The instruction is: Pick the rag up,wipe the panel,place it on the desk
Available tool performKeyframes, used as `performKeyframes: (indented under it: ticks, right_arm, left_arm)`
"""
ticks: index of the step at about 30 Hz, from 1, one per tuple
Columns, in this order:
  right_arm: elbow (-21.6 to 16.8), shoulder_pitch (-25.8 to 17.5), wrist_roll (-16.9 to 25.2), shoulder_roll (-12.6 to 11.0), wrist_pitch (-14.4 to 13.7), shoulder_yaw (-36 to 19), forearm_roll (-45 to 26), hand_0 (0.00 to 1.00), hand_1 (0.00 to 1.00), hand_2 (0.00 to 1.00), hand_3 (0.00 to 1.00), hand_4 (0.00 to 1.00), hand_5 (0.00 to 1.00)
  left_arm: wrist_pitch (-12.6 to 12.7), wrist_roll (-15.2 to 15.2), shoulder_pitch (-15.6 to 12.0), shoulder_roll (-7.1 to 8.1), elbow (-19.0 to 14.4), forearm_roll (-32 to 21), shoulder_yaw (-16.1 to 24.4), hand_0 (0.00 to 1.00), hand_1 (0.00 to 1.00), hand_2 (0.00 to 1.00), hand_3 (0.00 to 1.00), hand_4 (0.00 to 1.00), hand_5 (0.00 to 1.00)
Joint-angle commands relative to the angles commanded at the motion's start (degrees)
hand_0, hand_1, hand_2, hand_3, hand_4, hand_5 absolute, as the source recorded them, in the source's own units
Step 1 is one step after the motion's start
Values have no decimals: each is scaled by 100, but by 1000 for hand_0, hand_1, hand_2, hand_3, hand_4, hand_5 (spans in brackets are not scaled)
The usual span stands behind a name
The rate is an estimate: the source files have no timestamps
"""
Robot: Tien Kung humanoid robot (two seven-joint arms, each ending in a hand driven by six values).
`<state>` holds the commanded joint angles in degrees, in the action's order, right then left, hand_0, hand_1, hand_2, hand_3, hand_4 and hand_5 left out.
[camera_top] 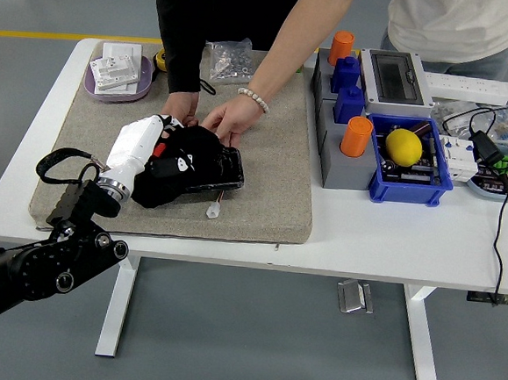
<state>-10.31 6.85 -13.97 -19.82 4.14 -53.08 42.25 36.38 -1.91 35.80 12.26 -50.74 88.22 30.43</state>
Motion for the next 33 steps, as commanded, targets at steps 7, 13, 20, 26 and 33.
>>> performKeyframes:
  ticks: [7, 13, 20, 26, 33]
  right_arm:
    - [0, 5, 7, 1, 7, 43, -26, 720, 657, 687, 589, 960, 576]
    - [0, 31, 21, -17, 7, 125, -78, 720, 658, 687, 589, 960, 577]
    - [0, 41, 3, -45, 23, 135, -88, 719, 657, 687, 588, 961, 579]
    - [0, 62, -9, -73, 34, 158, -104, 719, 656, 686, 589, 962, 579]
    - [0, 80, -21, -98, 43, 169, -104, 720, 656, 686, 589, 962, 579]
  left_arm:
    - [-45, -95, 103, -52, -137, 47, -172, 221, 165, 487, 432, 250, 2]
    - [-95, -176, 270, -117, -83, 56, -366, 222, 167, 487, 433, 253, 2]
    - [-118, -227, 330, -153, -112, 60, -523, 223, 170, 489, 434, 250, 2]
    - [-128, -261, 375, -163, -168, 66, -632, 223, 170, 489, 434, 250, 2]
    - [-169, -307, 470, -156, -288, 95, -842, 223, 170, 489, 435, 252, 2]
